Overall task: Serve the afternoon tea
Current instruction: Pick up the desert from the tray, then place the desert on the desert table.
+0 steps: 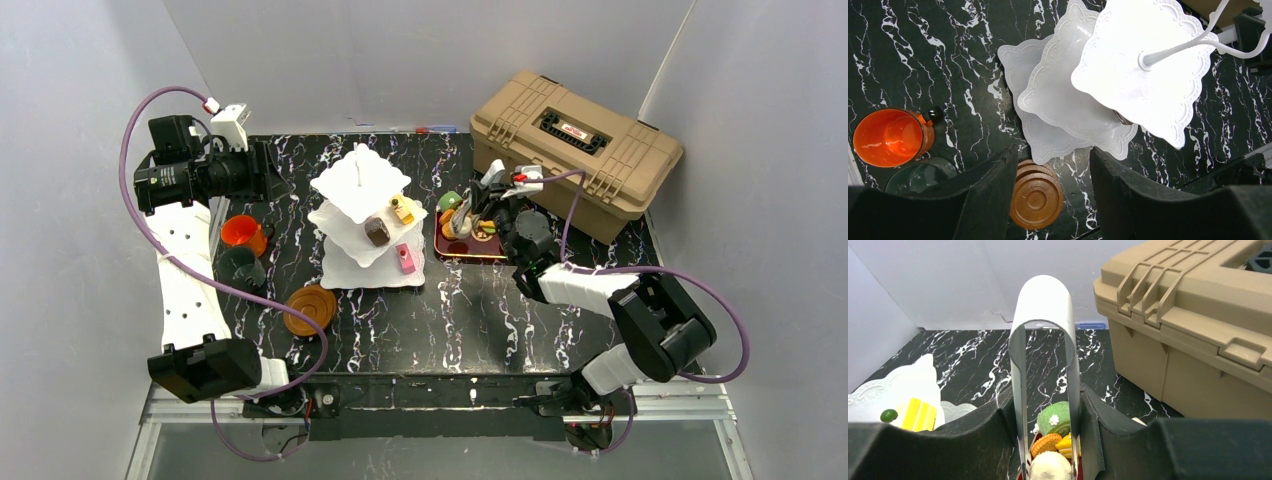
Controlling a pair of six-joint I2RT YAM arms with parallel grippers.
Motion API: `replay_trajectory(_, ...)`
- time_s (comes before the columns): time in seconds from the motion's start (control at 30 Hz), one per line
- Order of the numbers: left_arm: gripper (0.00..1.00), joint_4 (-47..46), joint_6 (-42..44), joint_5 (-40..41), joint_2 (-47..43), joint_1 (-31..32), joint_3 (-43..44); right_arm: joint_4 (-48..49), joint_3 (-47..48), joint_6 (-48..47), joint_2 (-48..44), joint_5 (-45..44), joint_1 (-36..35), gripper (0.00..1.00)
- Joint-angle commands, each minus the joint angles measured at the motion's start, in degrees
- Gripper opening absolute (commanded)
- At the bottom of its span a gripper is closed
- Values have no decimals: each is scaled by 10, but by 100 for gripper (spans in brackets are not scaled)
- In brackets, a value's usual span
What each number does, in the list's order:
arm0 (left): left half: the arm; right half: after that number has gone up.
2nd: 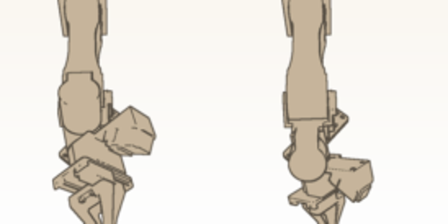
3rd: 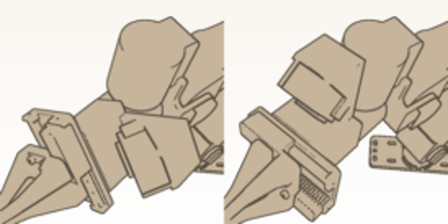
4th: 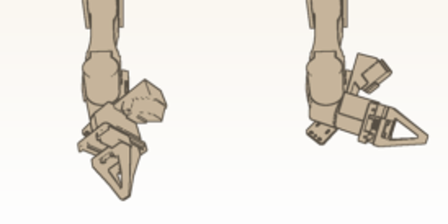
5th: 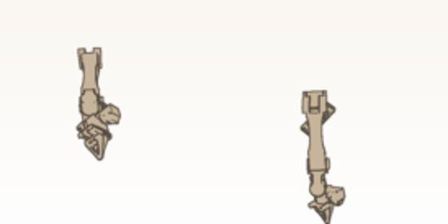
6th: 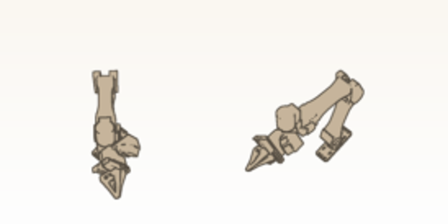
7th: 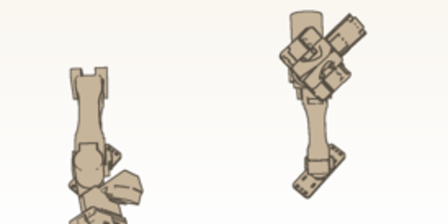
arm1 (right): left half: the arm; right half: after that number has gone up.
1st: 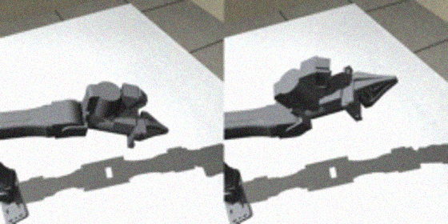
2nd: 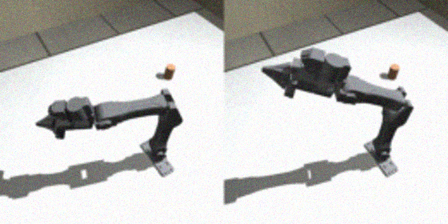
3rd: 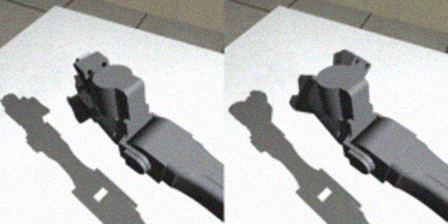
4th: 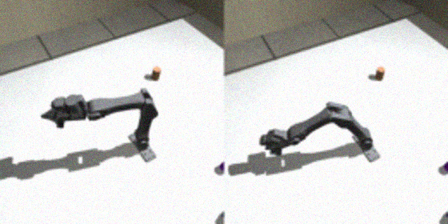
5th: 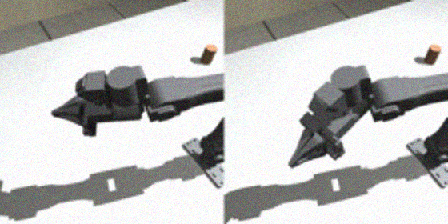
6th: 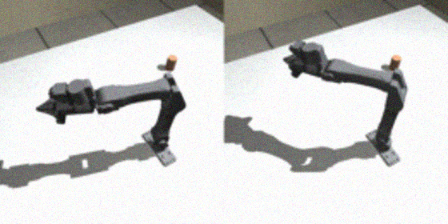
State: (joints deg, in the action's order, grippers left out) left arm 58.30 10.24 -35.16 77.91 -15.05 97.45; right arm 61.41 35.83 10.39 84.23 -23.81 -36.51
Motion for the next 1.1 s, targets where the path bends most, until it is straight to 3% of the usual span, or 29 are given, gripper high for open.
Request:
replay_trajectory(0.0,51,6,3,-16,-13,1,11,6,4,15,-34,17,-14,1)
replay_trajectory(0.23,48,6,-2,-21,-9,1,15,-15,-35,56,-112,2,-58,1)
replay_trajectory(0.47,71,6,-3,-17,-10,1,13,-20,-72,100,-144,-29,-127,1)
replay_trajectory(0.77,89,7,-2,-16,-15,1,13,67,-66,85,-92,-100,-240,1)
replay_trajectory(1.07,91,11,2,-13,-16,1,11,175,-30,55,5,-190,-280,1)
